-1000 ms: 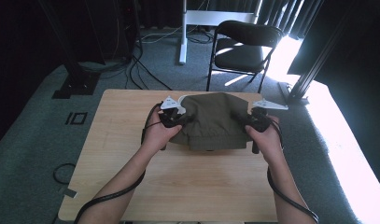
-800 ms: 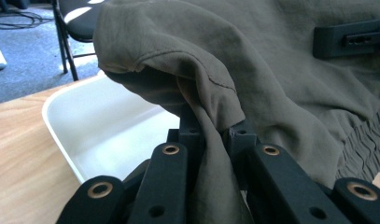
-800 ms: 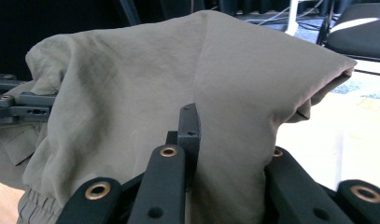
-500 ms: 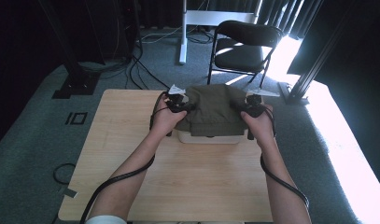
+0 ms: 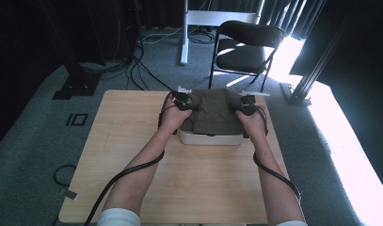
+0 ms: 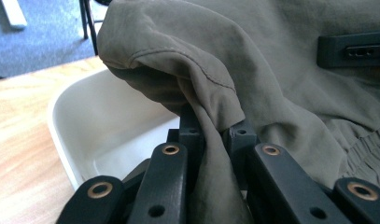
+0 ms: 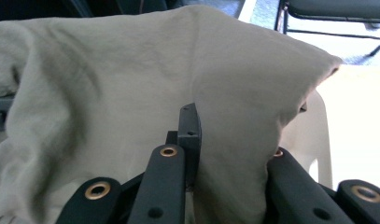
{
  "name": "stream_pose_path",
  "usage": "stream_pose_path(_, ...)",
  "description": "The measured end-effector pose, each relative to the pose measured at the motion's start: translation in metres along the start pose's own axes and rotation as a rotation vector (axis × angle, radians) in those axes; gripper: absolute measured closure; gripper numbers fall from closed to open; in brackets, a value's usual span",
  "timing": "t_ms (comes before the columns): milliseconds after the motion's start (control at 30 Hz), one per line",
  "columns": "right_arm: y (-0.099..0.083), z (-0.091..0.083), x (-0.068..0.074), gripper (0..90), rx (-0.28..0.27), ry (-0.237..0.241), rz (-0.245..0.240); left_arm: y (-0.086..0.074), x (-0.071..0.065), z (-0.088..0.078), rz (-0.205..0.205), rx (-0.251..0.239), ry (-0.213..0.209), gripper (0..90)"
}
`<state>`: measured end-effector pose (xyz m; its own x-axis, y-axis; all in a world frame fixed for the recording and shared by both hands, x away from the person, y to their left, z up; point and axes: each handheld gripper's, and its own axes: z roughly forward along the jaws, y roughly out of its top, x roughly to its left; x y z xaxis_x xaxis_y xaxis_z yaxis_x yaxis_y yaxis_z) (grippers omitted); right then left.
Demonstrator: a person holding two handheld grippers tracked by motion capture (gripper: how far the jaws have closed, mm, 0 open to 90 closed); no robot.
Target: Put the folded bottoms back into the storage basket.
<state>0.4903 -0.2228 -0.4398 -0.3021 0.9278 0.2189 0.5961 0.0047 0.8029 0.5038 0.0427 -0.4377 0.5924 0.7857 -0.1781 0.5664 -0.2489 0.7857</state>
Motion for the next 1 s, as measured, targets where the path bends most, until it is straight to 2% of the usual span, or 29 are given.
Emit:
stream_pose_path(300, -0.009, 0.028, -0.005, 79.5, 0.085, -0.041, 0.017, -0.006, 0.002, 0.018, 0.005, 0.064, 0.034, 82.6)
stream_pose_path(367, -0.012, 0.033, -0.005, 79.5, 0.105, -0.051, 0.007, -0.007, 0.001, 0.021, 0.010, 0.073, 0.042, 82.6)
stream_pose_path(433, -0.015, 0.038, -0.006, 79.5, 0.126, -0.061, 0.000, -0.009, 0.000, 0.027, 0.017, 0.105, 0.054, 82.5)
stream_pose_path(500, -0.017, 0.041, -0.006, 79.4, 0.158, -0.069, 0.014, -0.009, 0.000, 0.029, 0.016, 0.120, 0.058, 82.5)
stream_pose_path(700, -0.015, 0.044, -0.006, 79.2, 0.178, -0.079, 0.007, -0.011, -0.002, 0.037, 0.025, 0.145, 0.079, 82.4)
stream_pose_path(733, -0.013, 0.044, -0.007, 75.3, 0.170, -0.079, 0.016, -0.012, -0.002, 0.038, 0.014, 0.155, 0.082, 79.1)
stream_pose_path(767, -0.013, 0.044, -0.007, 75.3, 0.170, -0.079, 0.016, -0.012, -0.002, 0.038, 0.014, 0.155, 0.082, 74.2)
stream_pose_path(800, -0.013, 0.045, -0.008, 68.6, 0.173, -0.088, 0.026, -0.014, -0.002, 0.041, 0.004, 0.176, 0.073, 68.6)
stream_pose_path(833, -0.013, 0.045, -0.009, 63.6, 0.173, -0.092, 0.031, -0.015, -0.002, 0.042, 0.004, 0.177, 0.077, 65.7)
stream_pose_path(867, -0.013, 0.045, -0.009, 63.6, 0.173, -0.092, 0.031, -0.015, -0.002, 0.042, 0.004, 0.177, 0.077, 60.9)
stream_pose_path(933, -0.013, 0.044, -0.010, 57.9, 0.165, -0.116, 0.001, -0.015, -0.003, 0.042, -0.009, 0.158, 0.082, 57.7)
stream_pose_path(967, -0.013, 0.044, -0.010, 57.9, 0.165, -0.116, 0.001, -0.015, -0.003, 0.042, -0.009, 0.158, 0.082, 50.1)
stream_pose_path(1000, -0.013, 0.044, -0.011, 50.6, 0.157, -0.116, 0.000, -0.015, -0.003, 0.042, -0.009, 0.154, 0.076, 49.1)
